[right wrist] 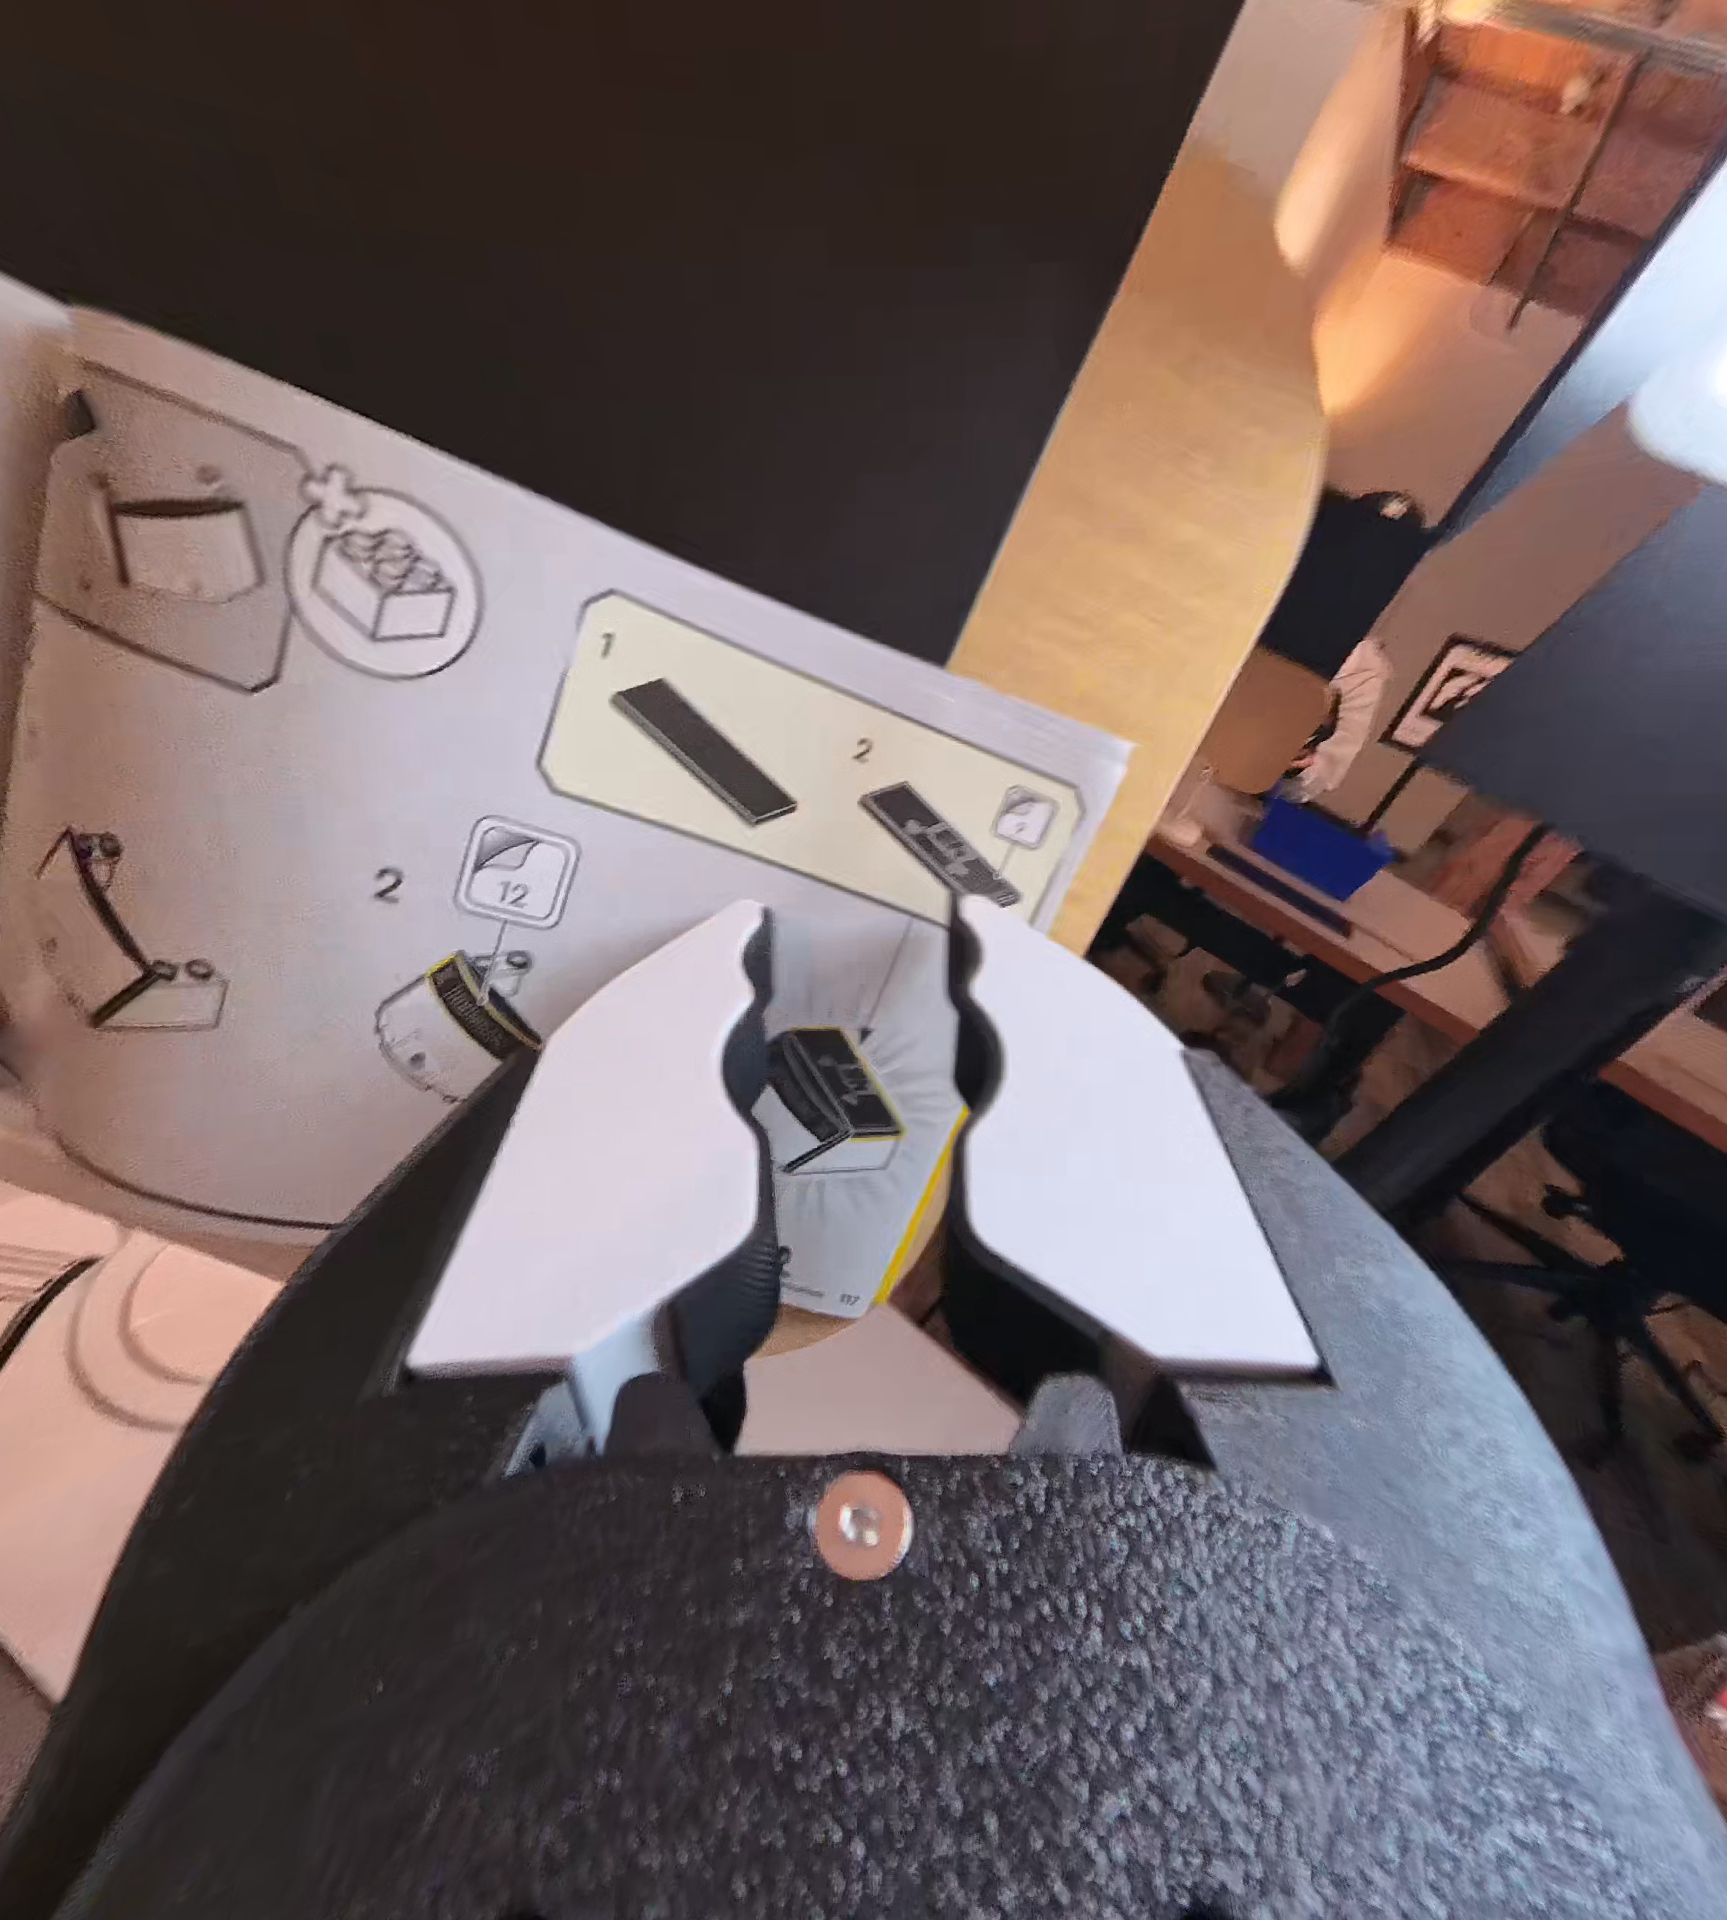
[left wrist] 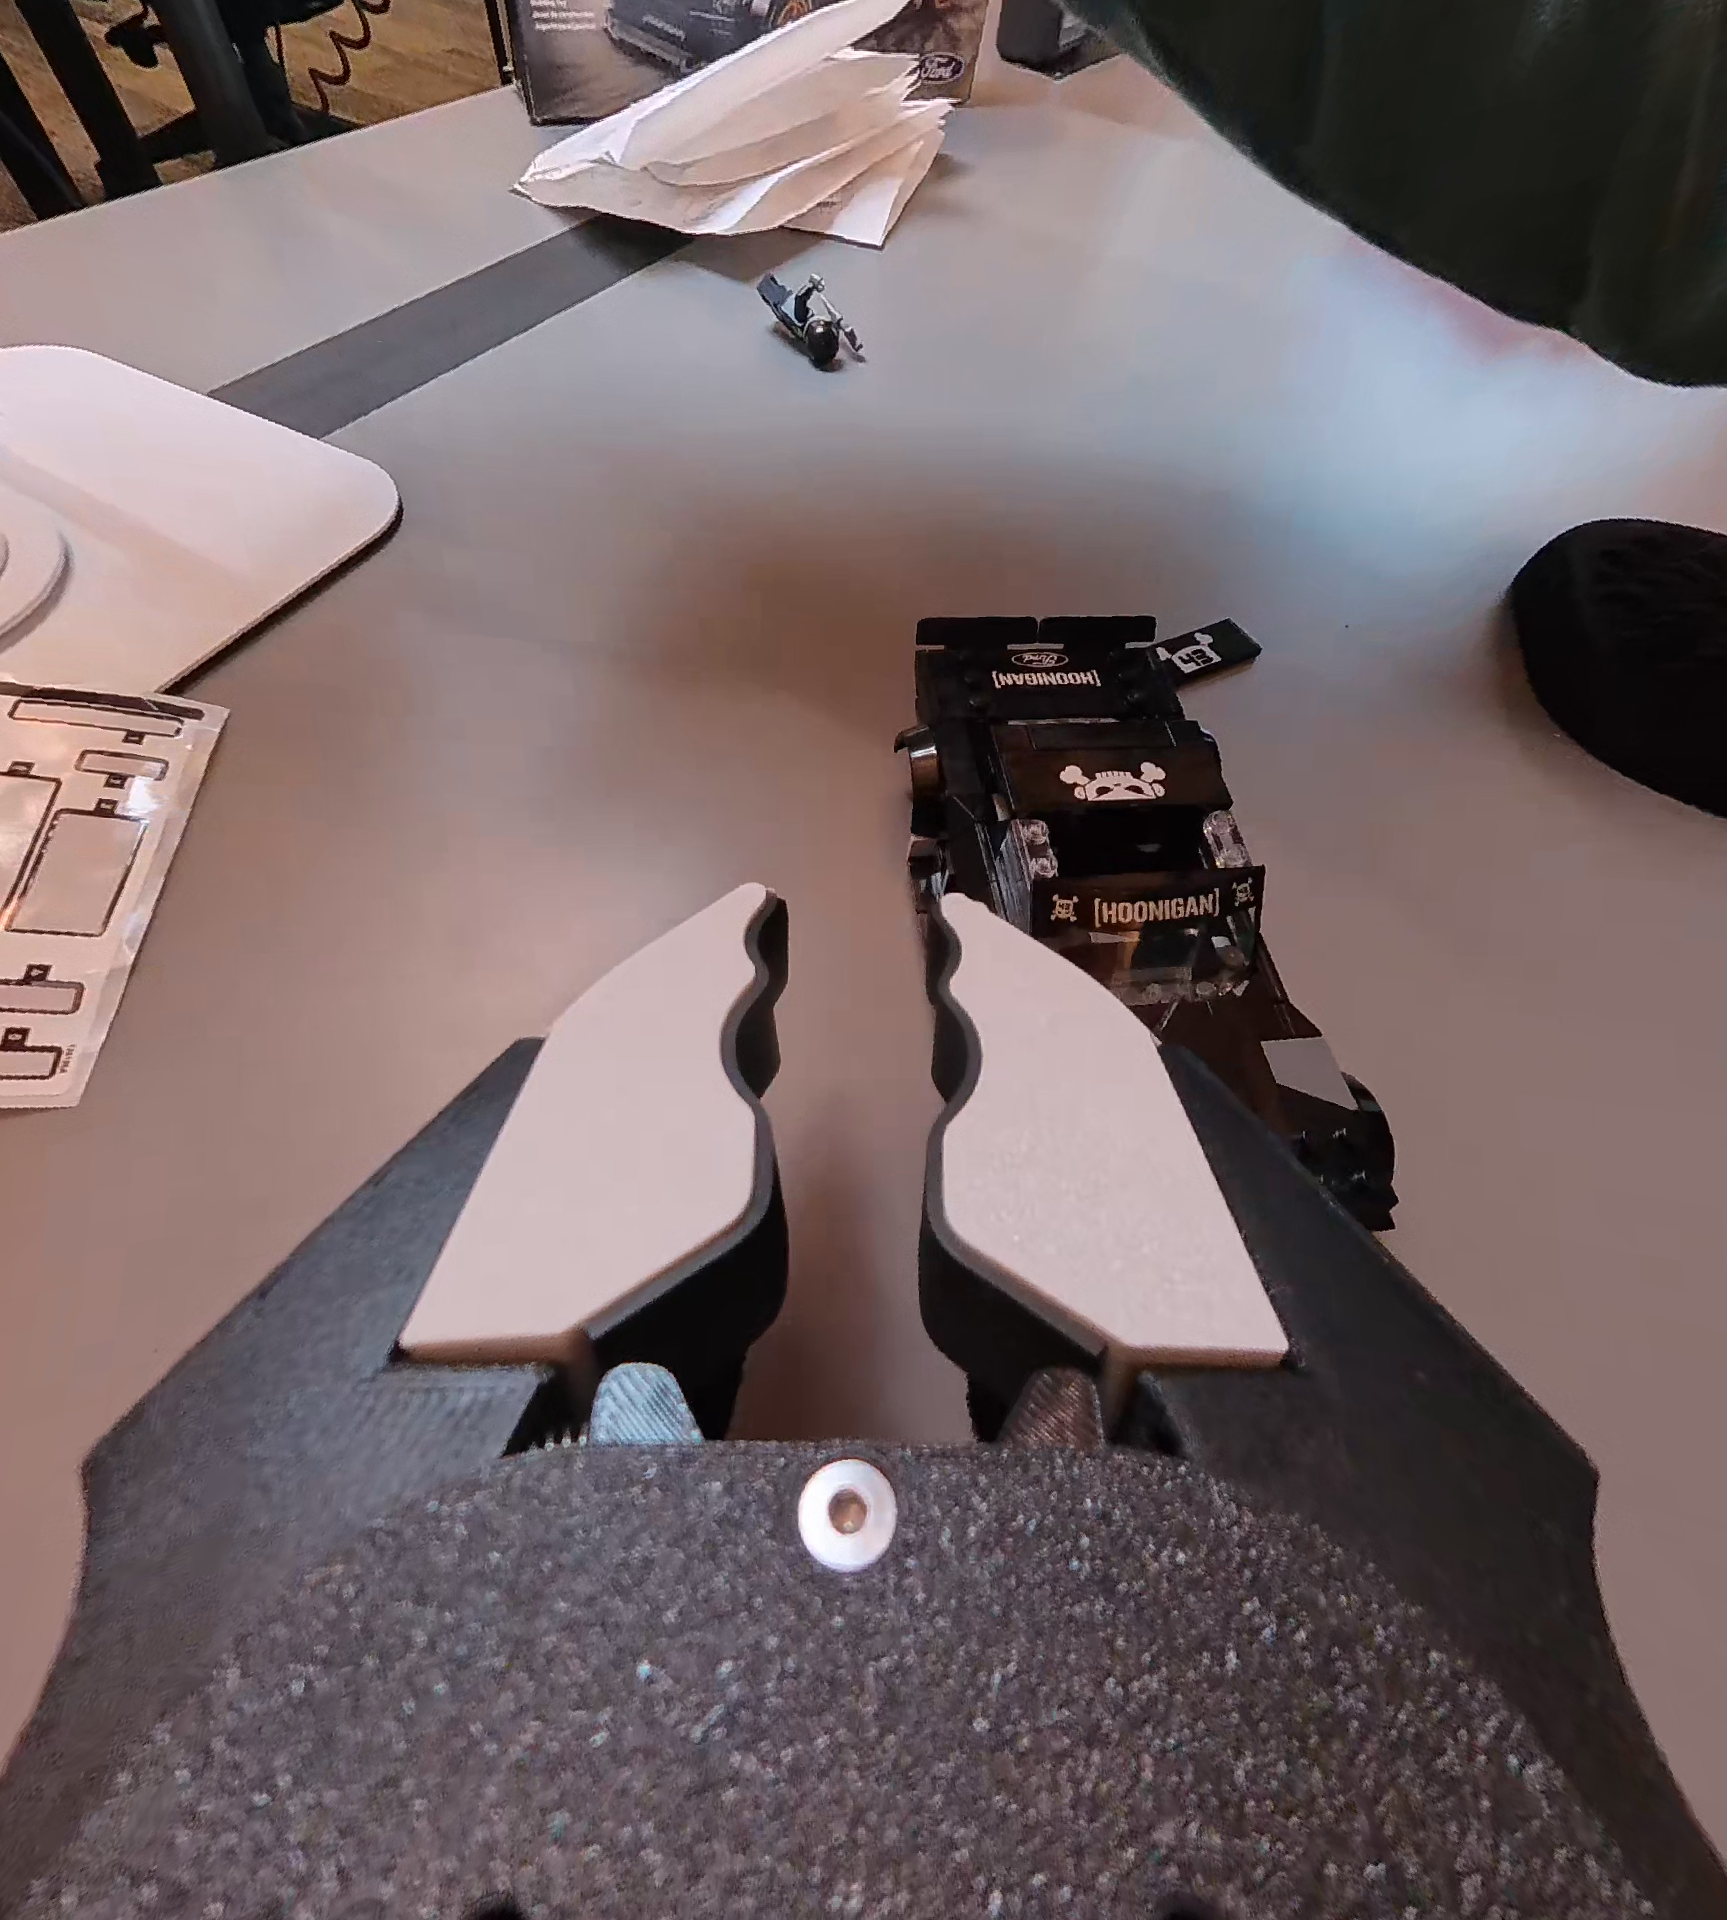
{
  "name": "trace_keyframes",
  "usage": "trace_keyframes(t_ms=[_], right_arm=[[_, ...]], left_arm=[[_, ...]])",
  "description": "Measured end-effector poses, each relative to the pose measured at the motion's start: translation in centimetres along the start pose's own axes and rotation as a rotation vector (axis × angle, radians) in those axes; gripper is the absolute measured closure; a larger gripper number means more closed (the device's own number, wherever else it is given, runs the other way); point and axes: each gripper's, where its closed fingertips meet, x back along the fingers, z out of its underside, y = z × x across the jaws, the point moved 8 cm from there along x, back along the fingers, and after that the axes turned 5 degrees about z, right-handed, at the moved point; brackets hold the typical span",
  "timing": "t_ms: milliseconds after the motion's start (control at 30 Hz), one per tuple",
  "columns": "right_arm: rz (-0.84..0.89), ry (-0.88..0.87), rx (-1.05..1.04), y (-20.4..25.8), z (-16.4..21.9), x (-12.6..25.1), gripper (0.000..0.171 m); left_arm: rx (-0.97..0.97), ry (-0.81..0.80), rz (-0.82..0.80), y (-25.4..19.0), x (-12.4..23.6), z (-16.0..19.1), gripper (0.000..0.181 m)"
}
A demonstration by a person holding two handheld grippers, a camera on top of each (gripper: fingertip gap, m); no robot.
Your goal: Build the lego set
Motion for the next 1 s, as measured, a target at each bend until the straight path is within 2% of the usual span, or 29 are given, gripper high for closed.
trace_keyframes(t_ms=[67, 100, 167, 233, 367, 400, 567, 700, 800, 900, 1000], right_arm=[[-0.005, -0.041, 0.014, -0.4, -1.0, 0.0, 0.112], [-0.033, -0.038, 0.007, -0.5, -1.3, -0.2, 0.104], [-0.084, 0.006, -0.012, -0.5, -1.3, -1.0, 0.095], [-0.105, 0.023, -0.013, -0.4, -1.0, -1.5, 0.096], [-0.090, 0.029, -0.023, -0.4, -0.5, -1.7, 0.111], [-0.096, 0.029, -0.038, -0.3, -0.4, -1.7, 0.122], [-0.109, 0.030, -0.036, 0.0, -0.2, -1.4, 0.152], [-0.113, 0.028, -0.006, 0.3, -0.6, 0.5, 0.155], [-0.203, 0.019, 0.017, 1.0, -0.7, 3.4, 0.162], [-0.360, -0.001, 0.012, 2.3, -1.4, 6.4, 0.163], [-0.568, -0.022, 0.025, 5.1, -2.5, 9.0, 0.162]], left_arm=[[0.002, 0.000, -0.001, 0.0, 0.0, 0.0, 0.156], [0.001, 0.002, 0.000, 0.0, 0.0, 0.1, 0.156], [0.000, 0.008, 0.001, 0.0, -0.1, 0.1, 0.156], [-0.007, 0.011, 0.000, 0.0, -0.1, 0.1, 0.156], [-0.011, 0.014, -0.003, 0.0, 0.0, 0.1, 0.156], [-0.010, 0.013, -0.002, 0.0, 0.0, 0.2, 0.156], [-0.014, 0.012, -0.003, 0.0, 0.0, 0.2, 0.156], [-0.013, -0.007, -0.019, 0.2, 0.2, 0.0, 0.156], [-0.025, -0.067, -0.048, 0.4, 0.9, -0.7, 0.155], [-0.042, -0.188, -0.104, 1.3, 2.2, -3.3, 0.151], [-0.002, -0.325, -0.110, 2.8, 3.7, -7.7, 0.149]])
